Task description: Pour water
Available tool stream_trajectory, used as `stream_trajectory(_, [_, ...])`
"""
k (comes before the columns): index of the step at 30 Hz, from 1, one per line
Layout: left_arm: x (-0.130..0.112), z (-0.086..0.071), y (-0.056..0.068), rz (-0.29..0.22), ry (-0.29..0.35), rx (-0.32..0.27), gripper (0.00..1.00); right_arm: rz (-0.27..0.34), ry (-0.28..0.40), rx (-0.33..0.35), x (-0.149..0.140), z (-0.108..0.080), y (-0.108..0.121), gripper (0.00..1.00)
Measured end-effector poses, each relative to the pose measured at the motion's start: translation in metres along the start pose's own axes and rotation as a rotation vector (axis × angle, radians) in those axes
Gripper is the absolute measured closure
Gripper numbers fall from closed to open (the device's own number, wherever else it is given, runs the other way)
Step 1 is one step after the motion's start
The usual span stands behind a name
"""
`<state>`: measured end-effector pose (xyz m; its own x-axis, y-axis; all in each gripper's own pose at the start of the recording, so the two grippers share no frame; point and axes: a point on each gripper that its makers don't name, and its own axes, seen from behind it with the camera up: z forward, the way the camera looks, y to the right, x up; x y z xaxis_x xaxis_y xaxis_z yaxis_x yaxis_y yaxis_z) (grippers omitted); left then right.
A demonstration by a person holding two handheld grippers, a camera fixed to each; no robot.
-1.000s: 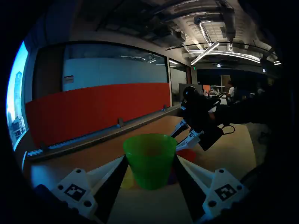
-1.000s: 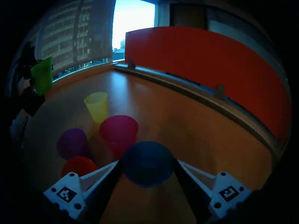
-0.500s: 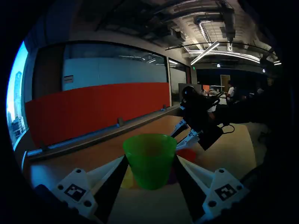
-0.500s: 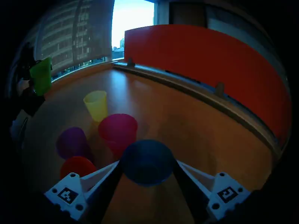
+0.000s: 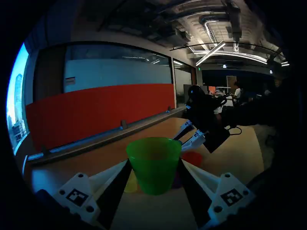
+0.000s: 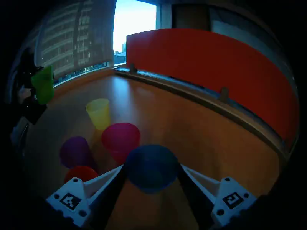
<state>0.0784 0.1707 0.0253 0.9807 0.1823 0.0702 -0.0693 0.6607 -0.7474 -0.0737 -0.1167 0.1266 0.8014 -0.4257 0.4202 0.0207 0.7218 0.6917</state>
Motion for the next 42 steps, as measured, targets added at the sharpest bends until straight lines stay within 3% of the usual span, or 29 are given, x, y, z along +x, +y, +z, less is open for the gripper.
stream_trajectory(24, [-0.001, -0.001, 0.001, -0.009, -0.011, 0.004, 0.17, -0.034, 0.071, -0.013, 0.036, -0.028, -0.006, 0.07])
stream_trajectory(42, [-0.015, 0.005, 0.005, -0.04, -0.03, -0.007, 0.17, -0.057, 0.172, -0.018, 0.07, -0.057, -0.016, 0.08])
